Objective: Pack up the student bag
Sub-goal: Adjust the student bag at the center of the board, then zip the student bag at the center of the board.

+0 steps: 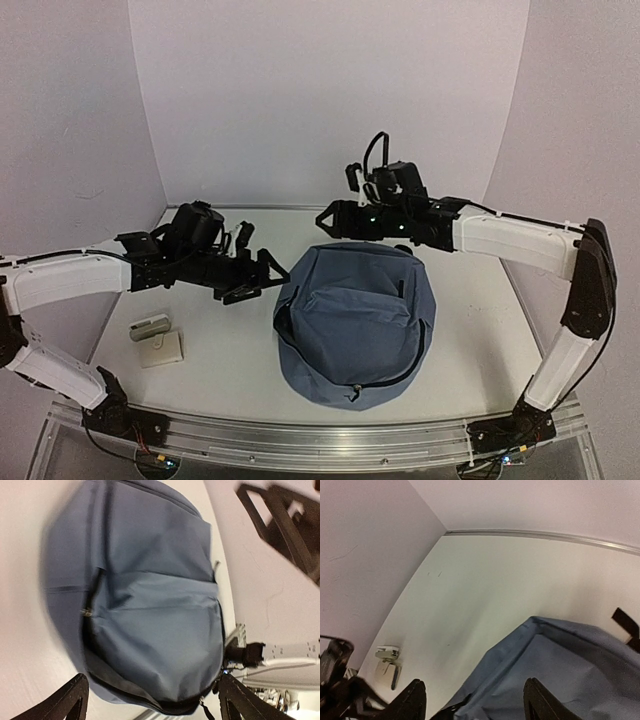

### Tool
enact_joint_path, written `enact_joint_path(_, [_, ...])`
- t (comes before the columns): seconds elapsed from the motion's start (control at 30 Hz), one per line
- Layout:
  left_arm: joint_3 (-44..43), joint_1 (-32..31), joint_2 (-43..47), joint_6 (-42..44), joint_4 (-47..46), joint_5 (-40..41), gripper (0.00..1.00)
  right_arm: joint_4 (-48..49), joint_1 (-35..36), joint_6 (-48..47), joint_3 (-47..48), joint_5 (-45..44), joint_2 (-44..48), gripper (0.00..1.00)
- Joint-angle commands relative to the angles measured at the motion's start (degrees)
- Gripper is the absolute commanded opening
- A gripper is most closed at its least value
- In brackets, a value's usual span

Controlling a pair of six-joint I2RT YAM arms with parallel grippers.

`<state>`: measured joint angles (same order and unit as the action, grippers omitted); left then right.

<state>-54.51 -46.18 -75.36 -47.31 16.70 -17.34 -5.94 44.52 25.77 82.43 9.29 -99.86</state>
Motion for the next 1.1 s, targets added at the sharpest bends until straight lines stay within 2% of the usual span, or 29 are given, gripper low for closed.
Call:
enact_joint_path(0.0, [1.43, 6.39, -0.10, 2.57, 2.86, -1.42, 0.91, 1.89, 3.50, 8.12, -1.53, 0.63, -3.41, 0.64])
enact_joint_path(0.23, [3.46, 11.04, -2.69, 0.90, -3.96, -2.91, 0.91, 3.92, 6.58, 13.73, 0.26, 0.88, -10.67, 0.52])
enact_joint_path(0.8, [4.61, 11.11, -6.99, 0.39, -6.62, -5.95, 0.92, 3.01, 9.23, 17.14, 4.36, -4.87, -20.88, 0.44])
enact_joint_path(1.07, [3.38, 11.11, -7.96, 1.11, -5.22, -5.54, 0.93, -3.79, 10.90, 16.95, 7.41, -12.35, -23.64, 0.39])
